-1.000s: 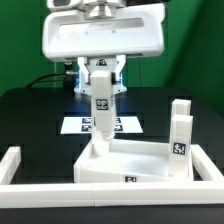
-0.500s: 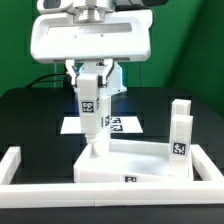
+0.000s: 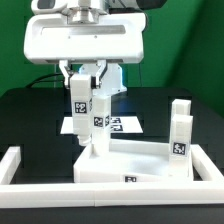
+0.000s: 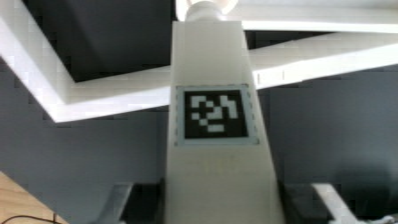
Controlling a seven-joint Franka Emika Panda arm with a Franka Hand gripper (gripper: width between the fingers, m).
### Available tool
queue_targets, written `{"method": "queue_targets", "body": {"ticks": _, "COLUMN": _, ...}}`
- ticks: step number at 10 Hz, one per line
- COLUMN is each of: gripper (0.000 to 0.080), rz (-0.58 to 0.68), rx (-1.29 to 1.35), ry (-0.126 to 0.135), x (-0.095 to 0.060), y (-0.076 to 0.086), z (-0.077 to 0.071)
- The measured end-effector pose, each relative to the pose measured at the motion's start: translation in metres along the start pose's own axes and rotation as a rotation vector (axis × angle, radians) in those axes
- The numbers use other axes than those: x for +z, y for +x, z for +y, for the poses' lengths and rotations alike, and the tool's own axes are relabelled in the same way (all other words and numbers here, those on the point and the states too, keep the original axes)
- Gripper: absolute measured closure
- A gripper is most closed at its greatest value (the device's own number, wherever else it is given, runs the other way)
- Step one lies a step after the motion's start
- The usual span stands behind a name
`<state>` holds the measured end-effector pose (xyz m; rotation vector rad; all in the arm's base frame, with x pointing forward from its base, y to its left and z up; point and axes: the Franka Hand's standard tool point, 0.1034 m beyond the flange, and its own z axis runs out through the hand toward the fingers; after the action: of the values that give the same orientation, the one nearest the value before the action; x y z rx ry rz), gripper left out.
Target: Assemble desk
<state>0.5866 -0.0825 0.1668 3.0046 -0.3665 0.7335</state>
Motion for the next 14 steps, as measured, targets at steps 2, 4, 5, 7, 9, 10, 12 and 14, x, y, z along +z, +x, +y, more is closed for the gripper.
{"method": "queue_targets", "body": {"ticks": 2, "gripper": 0.0509, "rz": 0.025, "rx": -0.004, "ry": -0.019, "x": 0.003, "y": 0.002, "z": 0.004}}
{"method": "queue_targets", "body": {"ticks": 4, "gripper": 0.0509, "rz": 0.016, "rx": -0.008, "ry": -0.023, "x": 0.009, "y": -0.003, "z": 0.003}}
{"method": "queue_targets", "body": {"ticks": 5, "gripper": 0.0509, "rz": 0.012, "rx": -0.007, "ry": -0.025, "x": 0.011, "y": -0.005, "z": 0.002}}
{"method": "queue_targets", "body": {"ticks": 7, "gripper": 0.0509, "rz": 0.003, "rx": -0.007, "ry": -0.025, "x": 0.016, "y": -0.008, "z": -0.002}}
{"method": "queue_targets", "body": {"ticks": 9, "gripper": 0.0509, "rz": -0.005, "rx": -0.002, "ry": -0.026, "x": 0.021, "y": -0.012, "z": -0.005}}
{"method": "queue_targets", "body": {"ticks": 10, "gripper": 0.0509, "rz": -0.009, "rx": -0.003, "ry": -0.029, "x": 0.023, "y": -0.013, "z": -0.004}}
{"method": "queue_targets", "body": {"ticks": 12, "gripper": 0.0509, "rz": -0.016, "rx": -0.007, "ry": -0.036, "x": 0.03, "y": -0.017, "z": -0.003}}
{"method": "queue_targets", "body": {"ticks": 14, "gripper": 0.0509, "rz": -0.013, "rx": -0.008, "ry": -0.037, "x": 0.032, "y": -0.014, "z": -0.004}}
